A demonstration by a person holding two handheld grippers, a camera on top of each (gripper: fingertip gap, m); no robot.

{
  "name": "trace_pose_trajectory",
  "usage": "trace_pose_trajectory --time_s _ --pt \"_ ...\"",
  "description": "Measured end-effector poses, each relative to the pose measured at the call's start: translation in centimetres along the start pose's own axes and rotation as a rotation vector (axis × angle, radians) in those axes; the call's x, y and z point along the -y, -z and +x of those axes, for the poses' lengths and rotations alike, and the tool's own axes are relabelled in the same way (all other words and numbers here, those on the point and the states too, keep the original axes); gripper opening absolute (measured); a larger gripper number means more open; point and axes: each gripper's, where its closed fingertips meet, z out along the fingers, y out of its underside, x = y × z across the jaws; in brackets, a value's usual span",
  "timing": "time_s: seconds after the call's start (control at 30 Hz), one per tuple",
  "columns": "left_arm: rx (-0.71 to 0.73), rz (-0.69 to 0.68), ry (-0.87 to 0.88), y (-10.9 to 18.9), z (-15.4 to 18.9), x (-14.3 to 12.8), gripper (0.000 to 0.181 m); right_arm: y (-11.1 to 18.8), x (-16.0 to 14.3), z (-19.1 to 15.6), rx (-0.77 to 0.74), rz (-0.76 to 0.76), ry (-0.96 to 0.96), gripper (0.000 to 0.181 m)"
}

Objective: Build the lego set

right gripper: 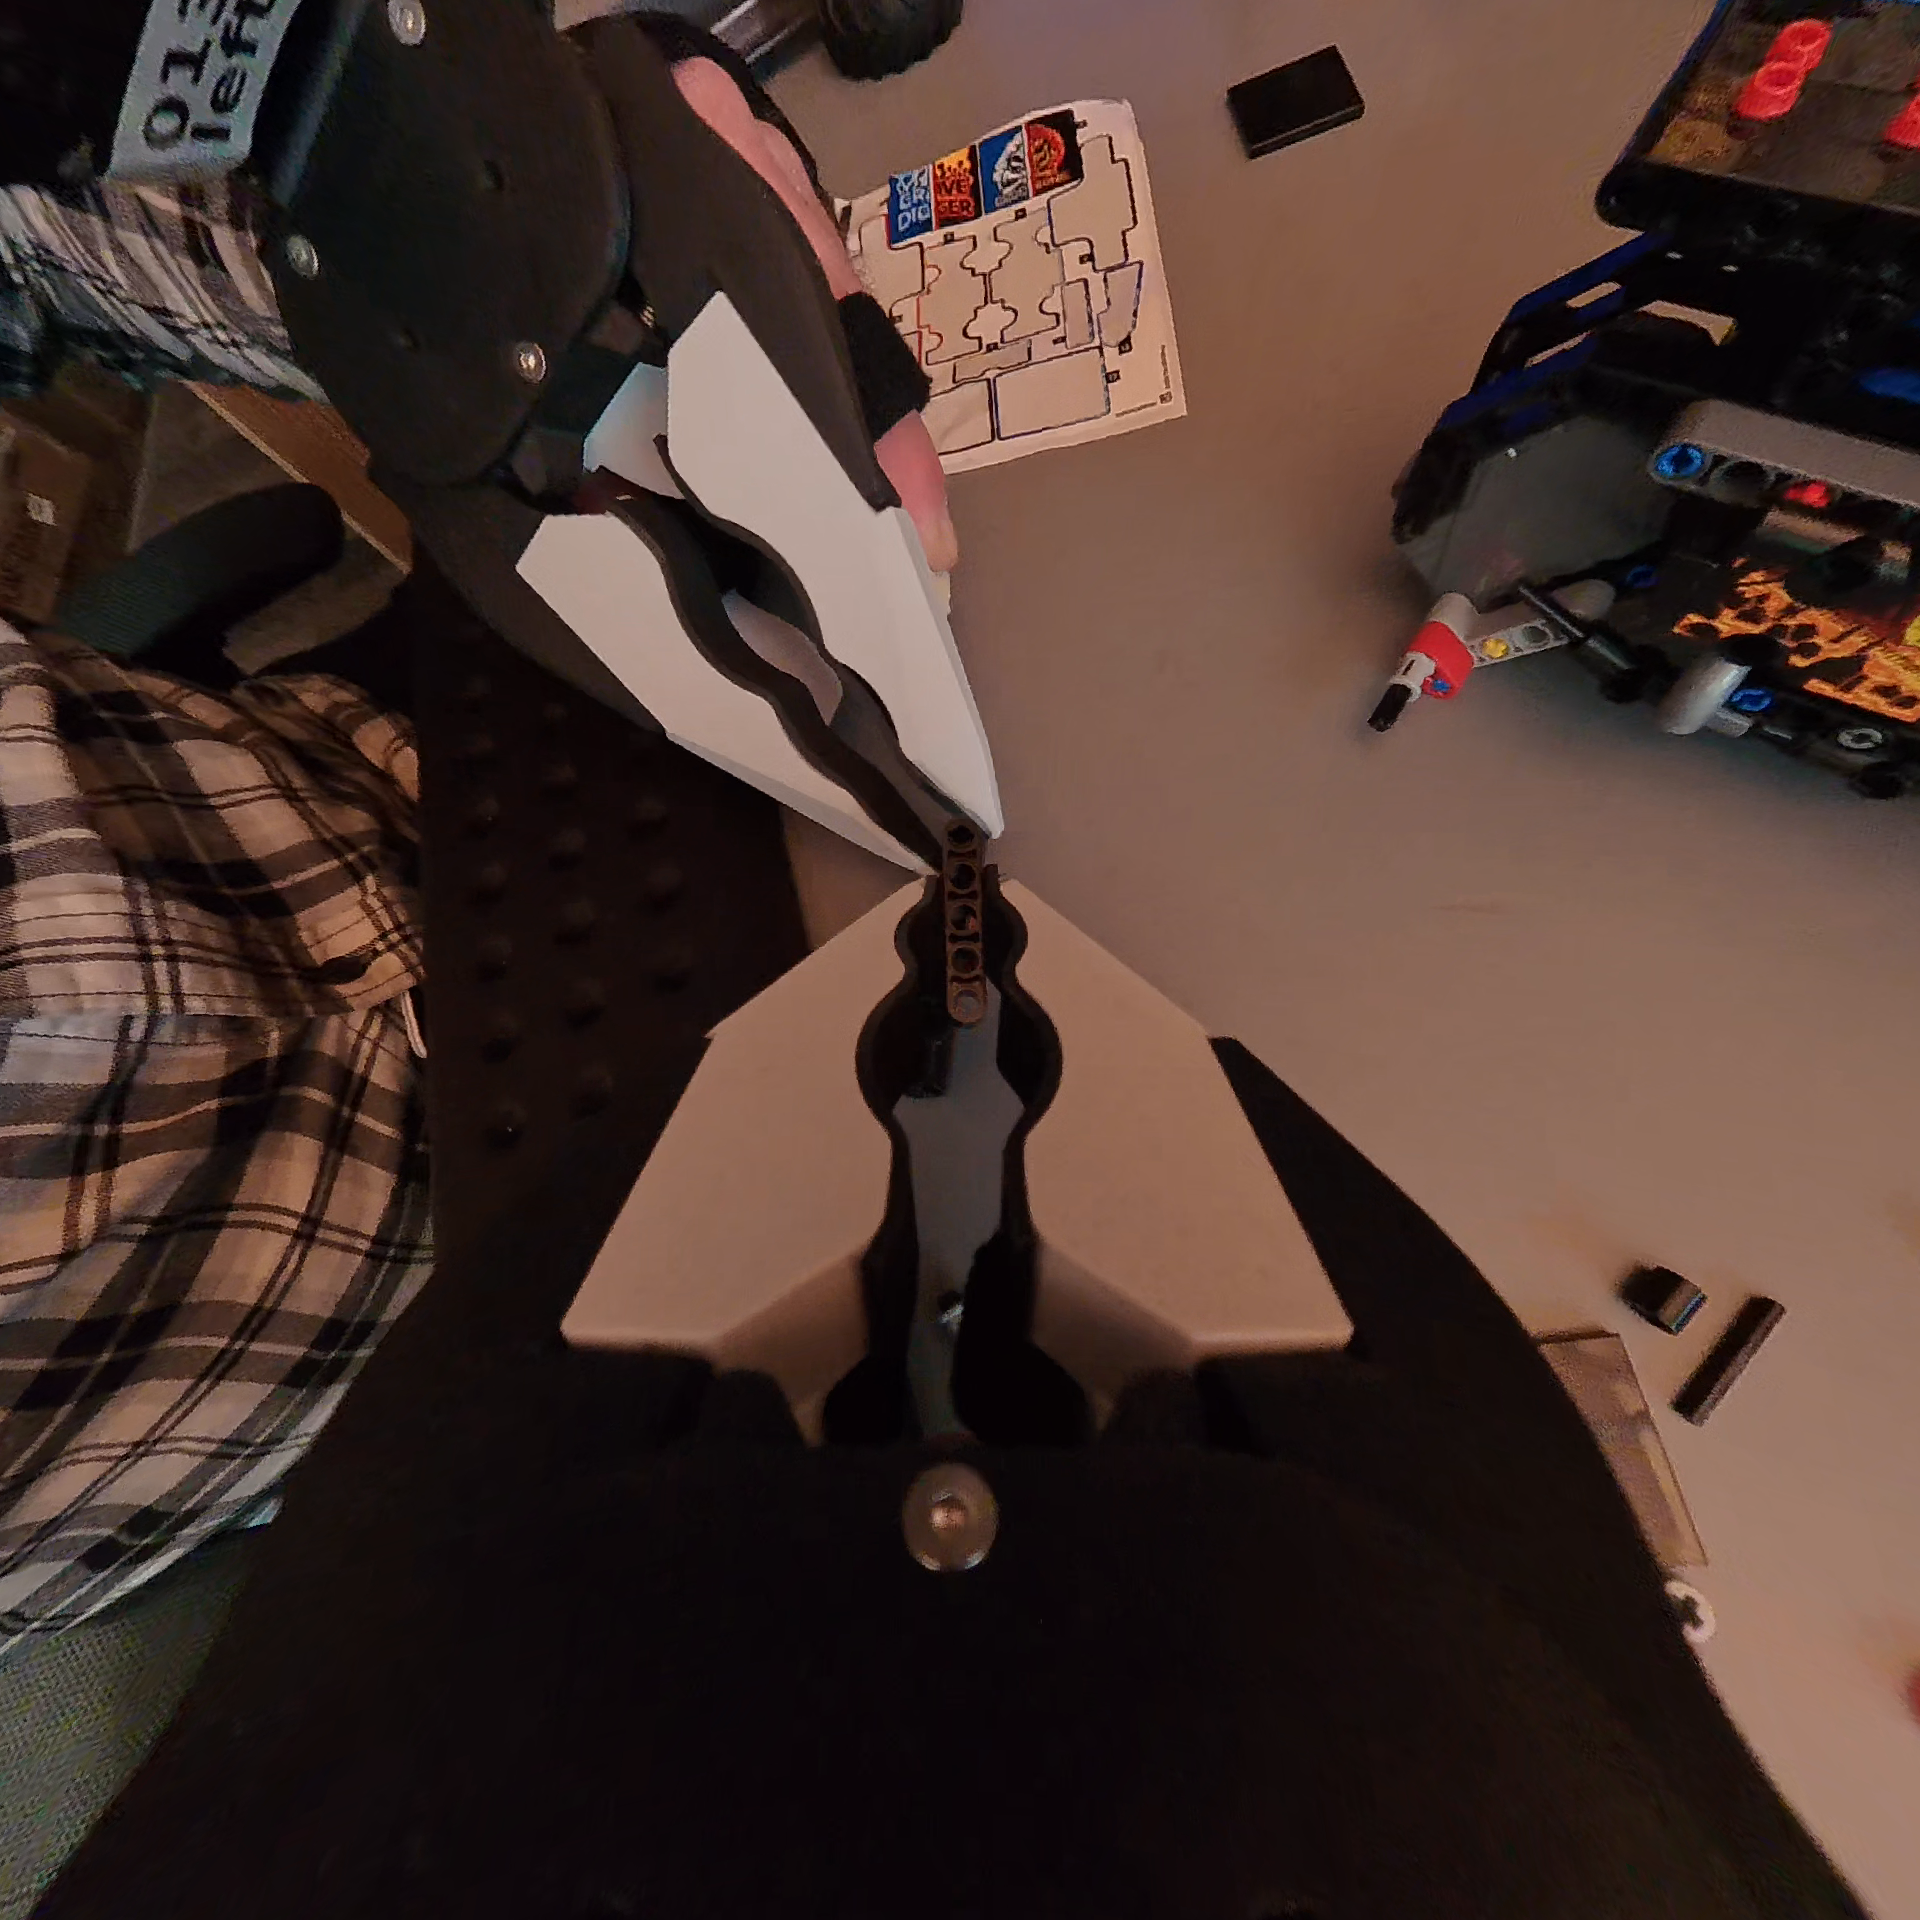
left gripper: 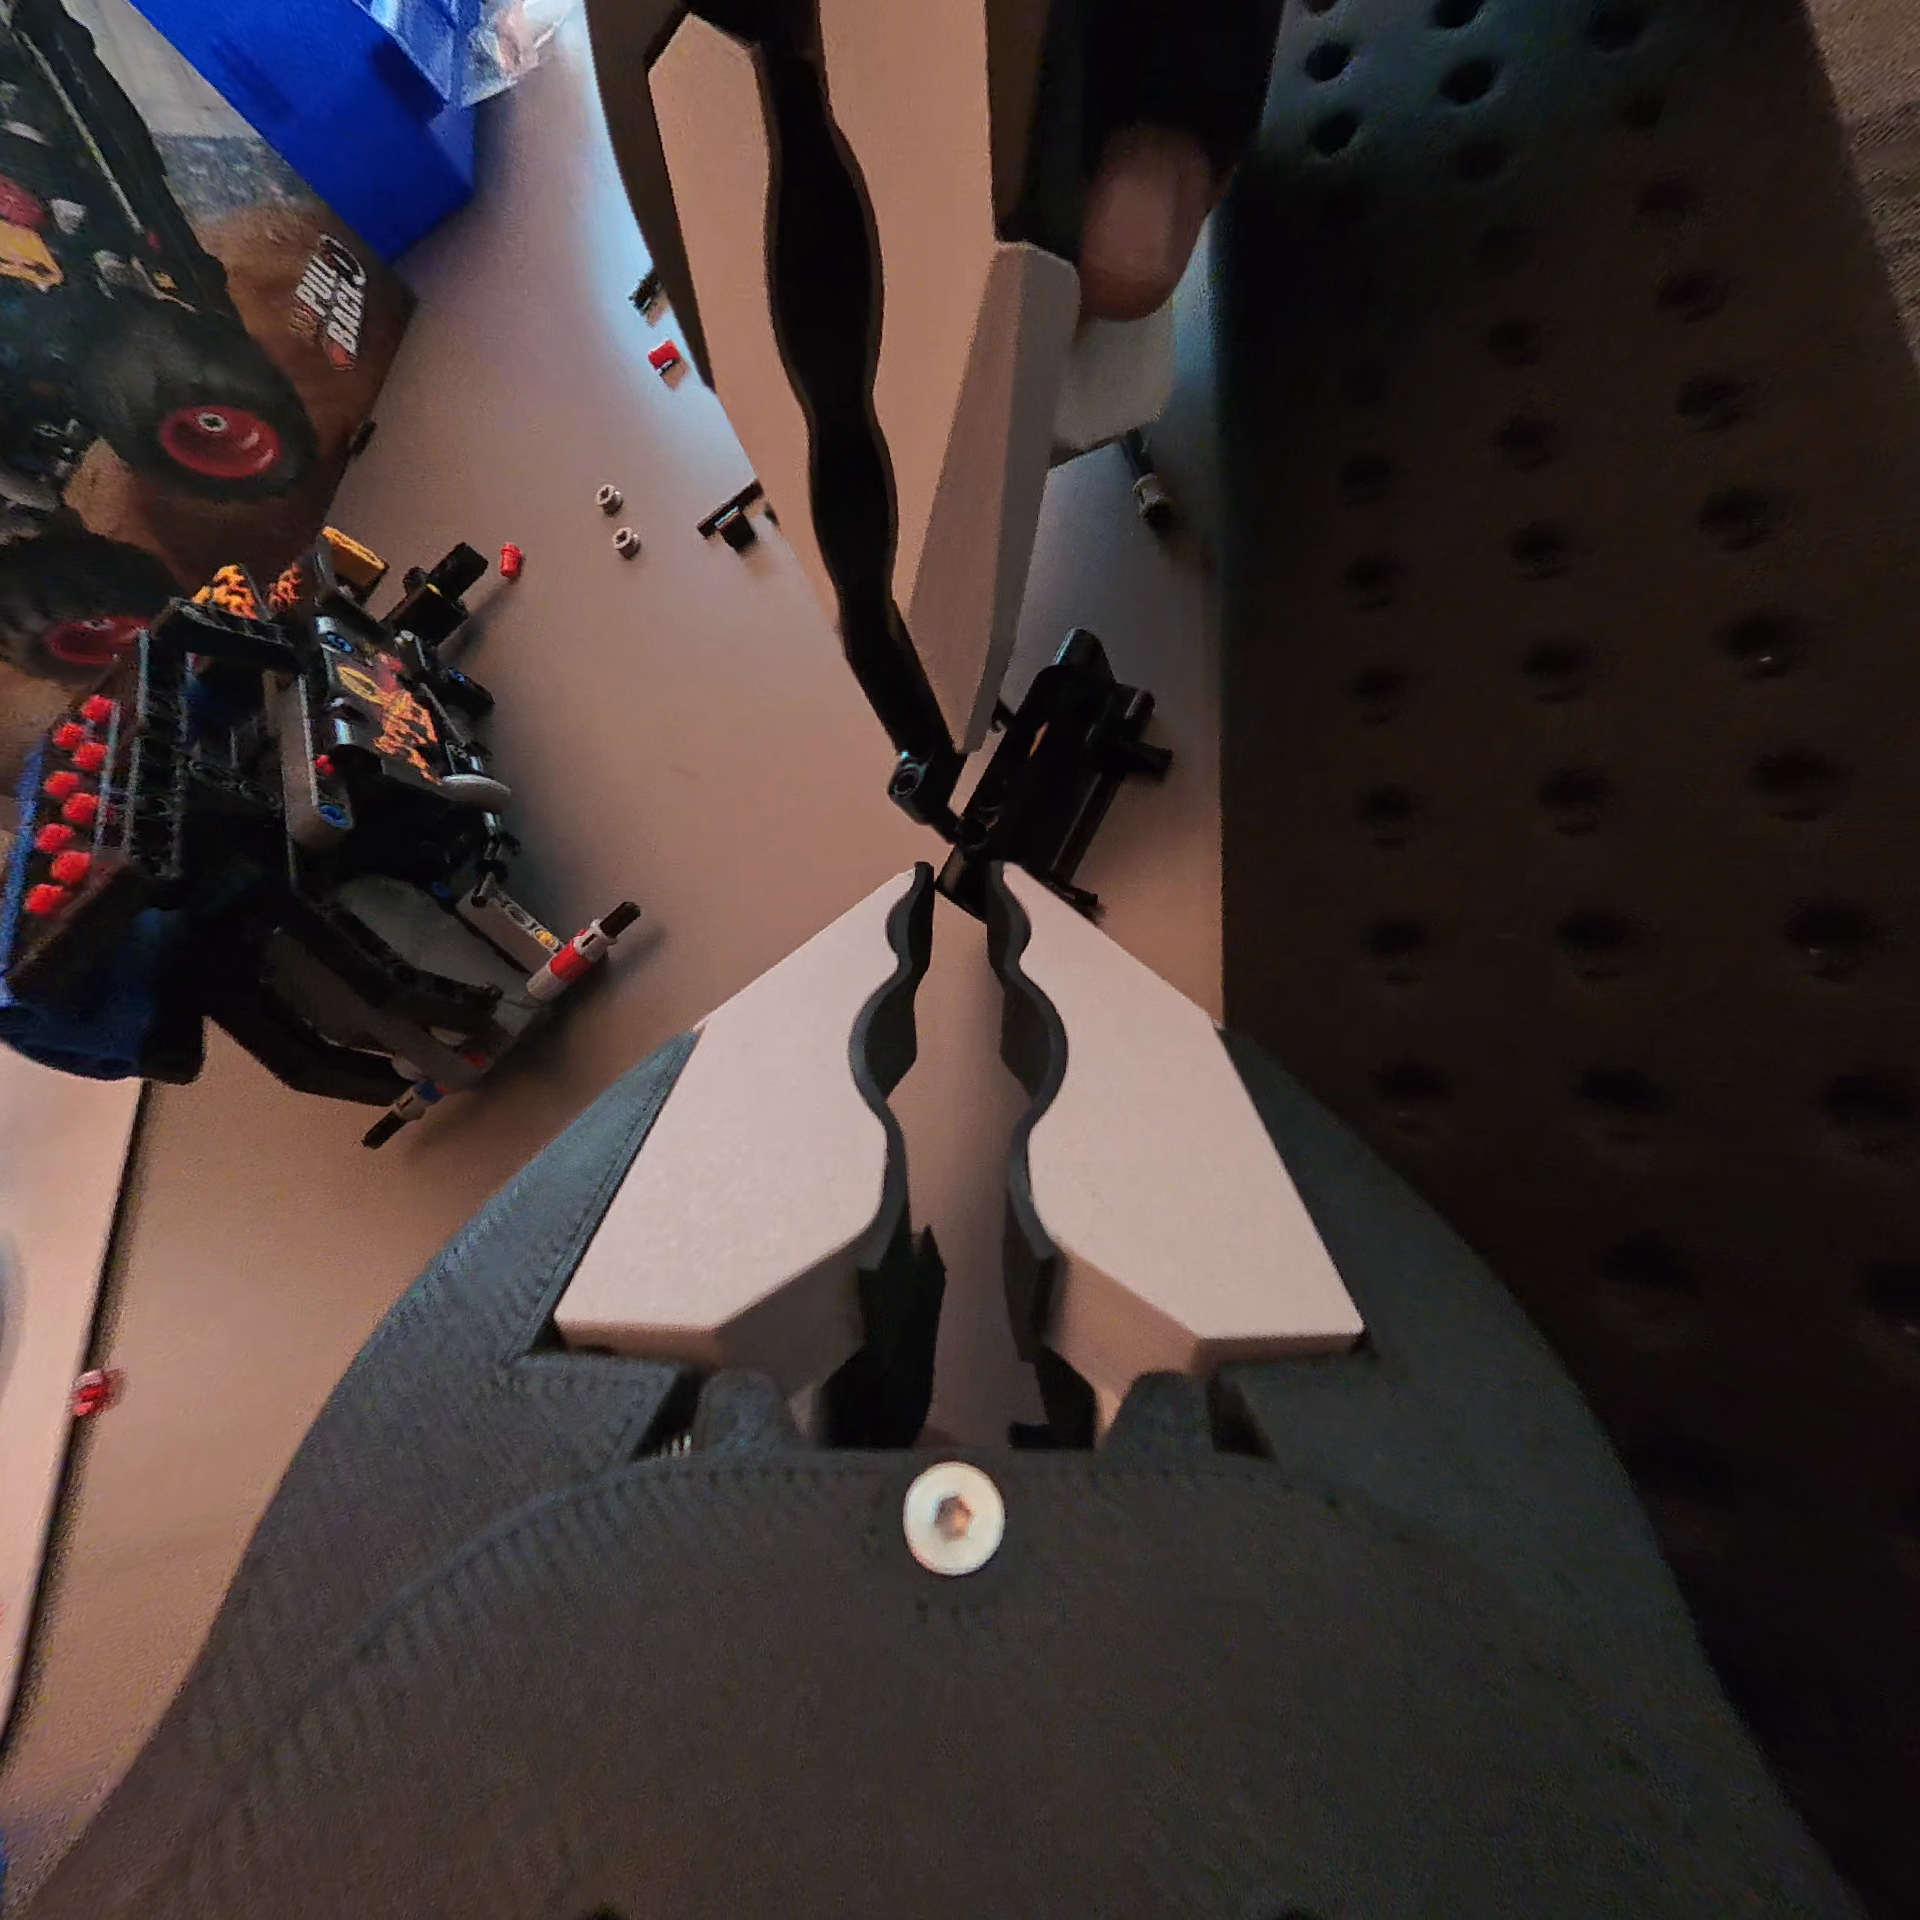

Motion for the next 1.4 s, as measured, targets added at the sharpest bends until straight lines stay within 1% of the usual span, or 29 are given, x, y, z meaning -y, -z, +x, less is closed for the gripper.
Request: trace_pose_trajectory --time_s 0.1,0.2,0.33,0.43,0.47,0.57,0.67,0.77,0.87,1.0,1.1,1.13,1.27,1.33,1.4 --pt "-0.059 0.018 0.059 -0.1 0.4 0.1 0.010 -0.1 -0.3 0.0 -0.031 -0.012 0.017 0.004" --pt "-0.097 -0.006 0.085 -0.7 0.6 -0.3 0.020 -0.3 -0.7 0.1 -0.067 -0.026 0.045 0.004" --pt "-0.186 -0.029 0.159 -1.1 1.2 -0.4 0.022 -0.3 -0.9 -0.2 -0.057 -0.035 0.038 0.004" --pt "-0.279 -0.053 0.262 -1.3 2.0 -0.1 0.029 -0.3 -0.9 -0.3 -0.054 -0.043 0.038 0.004" --pt "-0.279 -0.058 0.256 -1.4 2.0 -0.1 0.030 -0.3 -0.9 -0.3 -0.051 -0.043 0.037 0.004" --pt "-0.292 -0.072 0.243 -1.3 2.5 0.1 0.018 -0.2 -1.1 -0.6 -0.034 -0.048 0.043 0.004" --pt "-0.268 -0.081 0.193 -1.2 2.5 0.1 0.008 -0.1 -1.1 -1.1 -0.020 -0.051 0.059 0.004" --pt "-0.196 -0.090 0.114 -1.4 1.7 -0.1 0.007 0.1 -1.3 -1.1 -0.016 -0.054 0.066 0.004" --pt "-0.083 -0.105 -0.028 -1.4 0.3 -0.2 0.007 0.0 -1.9 -0.9 -0.019 -0.088 0.084 0.005" --pt "0.019 -0.102 -0.143 -1.6 -1.0 0.0 0.008 -0.5 -2.1 0.4 -0.072 -0.110 0.082 0.004" --pt "0.067 -0.094 -0.195 -1.6 -1.5 0.0 0.009 -0.7 -2.1 1.1 -0.076 -0.096 0.067 0.005" --pt "0.073 -0.099 -0.178 -1.6 -1.6 -0.1 0.010 -0.7 -2.1 1.2 -0.076 -0.089 0.063 0.005" --pt "0.099 -0.114 -0.053 -1.3 -2.8 -0.5 0.034 -0.8 -2.0 1.4 -0.093 -0.081 0.073 0.005" --pt "0.044 -0.123 0.063 -1.2 -2.6 -0.8 0.035 -0.8 -2.1 1.4 -0.104 -0.083 0.088 0.005" --pt "-0.058 -0.126 0.204 -1.3 -1.8 -0.9 0.033 -0.8 -2.1 1.4 -0.110 -0.081 0.093 0.005"
